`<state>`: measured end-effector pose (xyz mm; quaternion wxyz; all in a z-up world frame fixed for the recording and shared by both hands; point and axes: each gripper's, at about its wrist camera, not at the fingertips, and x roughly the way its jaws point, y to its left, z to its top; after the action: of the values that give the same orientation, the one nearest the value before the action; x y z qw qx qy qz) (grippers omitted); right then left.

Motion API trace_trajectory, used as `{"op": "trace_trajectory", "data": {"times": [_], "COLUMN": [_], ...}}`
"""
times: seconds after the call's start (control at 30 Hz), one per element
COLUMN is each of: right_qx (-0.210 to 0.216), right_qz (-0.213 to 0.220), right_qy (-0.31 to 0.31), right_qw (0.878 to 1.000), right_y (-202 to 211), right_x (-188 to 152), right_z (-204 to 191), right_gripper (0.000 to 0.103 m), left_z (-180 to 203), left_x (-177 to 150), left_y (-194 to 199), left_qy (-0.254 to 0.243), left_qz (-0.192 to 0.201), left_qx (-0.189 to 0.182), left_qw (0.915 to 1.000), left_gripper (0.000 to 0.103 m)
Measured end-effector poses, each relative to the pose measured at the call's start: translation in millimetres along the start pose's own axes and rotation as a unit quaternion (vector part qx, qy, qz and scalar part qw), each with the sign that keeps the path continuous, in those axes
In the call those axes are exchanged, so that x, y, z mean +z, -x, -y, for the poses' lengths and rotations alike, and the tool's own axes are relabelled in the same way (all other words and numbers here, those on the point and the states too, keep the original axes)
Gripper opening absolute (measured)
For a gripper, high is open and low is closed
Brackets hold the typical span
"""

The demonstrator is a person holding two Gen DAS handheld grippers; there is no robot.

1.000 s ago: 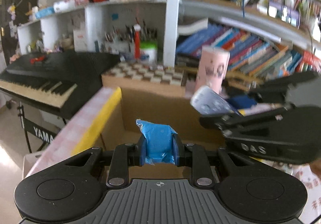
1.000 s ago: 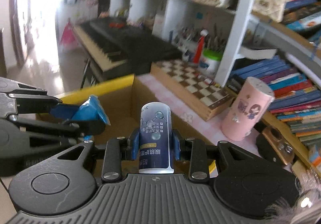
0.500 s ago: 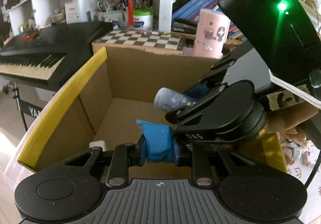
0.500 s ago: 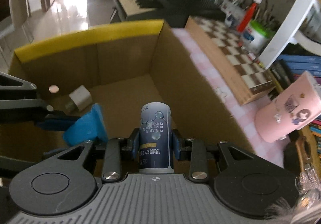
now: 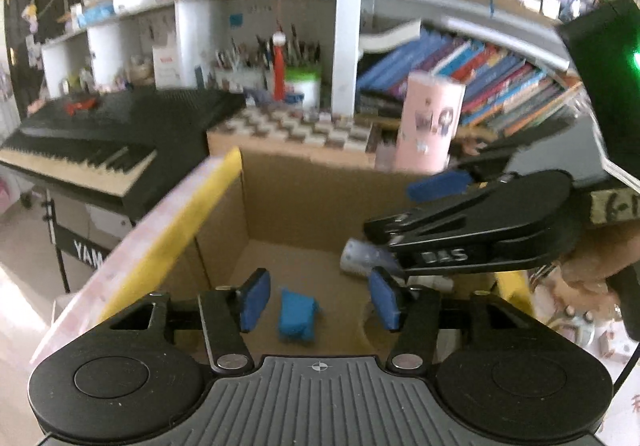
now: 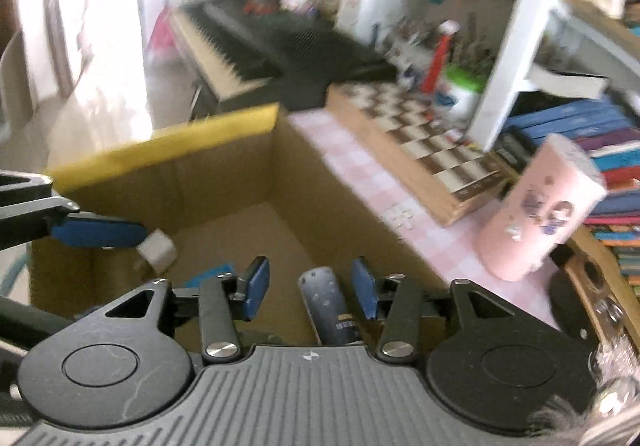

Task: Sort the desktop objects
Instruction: 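Open the left tool releasing the clip while the right tool releases the tube, then lift both tools out of the box and move toward the toy truck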

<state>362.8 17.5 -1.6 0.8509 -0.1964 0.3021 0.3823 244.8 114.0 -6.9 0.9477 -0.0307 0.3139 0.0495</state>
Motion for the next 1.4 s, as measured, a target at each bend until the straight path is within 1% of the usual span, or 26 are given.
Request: {"op": "trace_trajectory", "data": {"times": [0.07, 0.17, 0.2, 0.43, 0.53, 0.6, 0.63, 0.8, 1.0, 1.23, 1.4], "right_qx": [-0.015, -0.031, -0.035, -0.073, -0.093, -0.107, -0.113, -0.138, -0.162, -0.179, -0.201], "right_qz": [0.021, 0.051, 0.061, 0.100, 0.114, 0.121, 0.123, 0.122, 0.115, 0.106, 0.095], "right_qy": [-0.021, -0.051, -0.061, -0.129, -0.153, -0.166, -0.171, -0.183, -0.195, -0.205, -0.190], "right_qw": [0.999, 0.997, 0.996, 0.984, 0.977, 0.973, 0.971, 0.966, 0.961, 0.956, 0.956], "right_y": [16.5, 41.8, 51.4, 97.4, 114.6, 124.5, 129.6, 151.2, 167.8, 183.6, 197.3], "right_x": [-2.7, -9.2, -12.7, -34.1, -44.3, -51.1, -54.4, -69.4, -87.7, -109.3, -127.9], "right_z": [4.5, 9.5, 10.6, 9.0, 2.1, -4.7, -8.4, -27.8, -55.8, -105.6, -143.2], "right_gripper": [0.051, 0.051, 0.051, 0.051, 0.052, 0.053, 0.055, 0.058, 0.060, 0.060, 0.062], "left_z": [-0.2, -1.0, -0.9, -1.8, -5.1, -8.9, -10.7, -21.8, -31.3, -44.6, -51.1], "left_x": [2.7, 5.6, 5.9, 3.0, -1.0, -4.0, -5.7, -17.5, -35.4, -60.5, -83.3], "left_y": [11.6, 29.0, 34.8, 71.7, 87.9, 98.9, 103.6, 125.6, 144.2, 169.4, 184.7], "left_qy": [0.000, 0.005, 0.007, 0.013, 0.018, 0.022, 0.023, 0.034, 0.040, 0.044, 0.050], "left_qz": [0.021, 0.048, 0.057, 0.099, 0.117, 0.128, 0.131, 0.137, 0.136, 0.134, 0.127], "left_qx": [0.001, 0.003, 0.002, -0.004, -0.001, 0.003, 0.005, 0.002, -0.009, -0.021, -0.027], "left_qw": [0.9998, 0.9988, 0.9984, 0.9950, 0.9929, 0.9915, 0.9911, 0.9900, 0.9899, 0.9897, 0.9903], "left_gripper": [0.061, 0.068, 0.069, 0.074, 0.081, 0.088, 0.088, 0.094, 0.096, 0.096, 0.096]}}
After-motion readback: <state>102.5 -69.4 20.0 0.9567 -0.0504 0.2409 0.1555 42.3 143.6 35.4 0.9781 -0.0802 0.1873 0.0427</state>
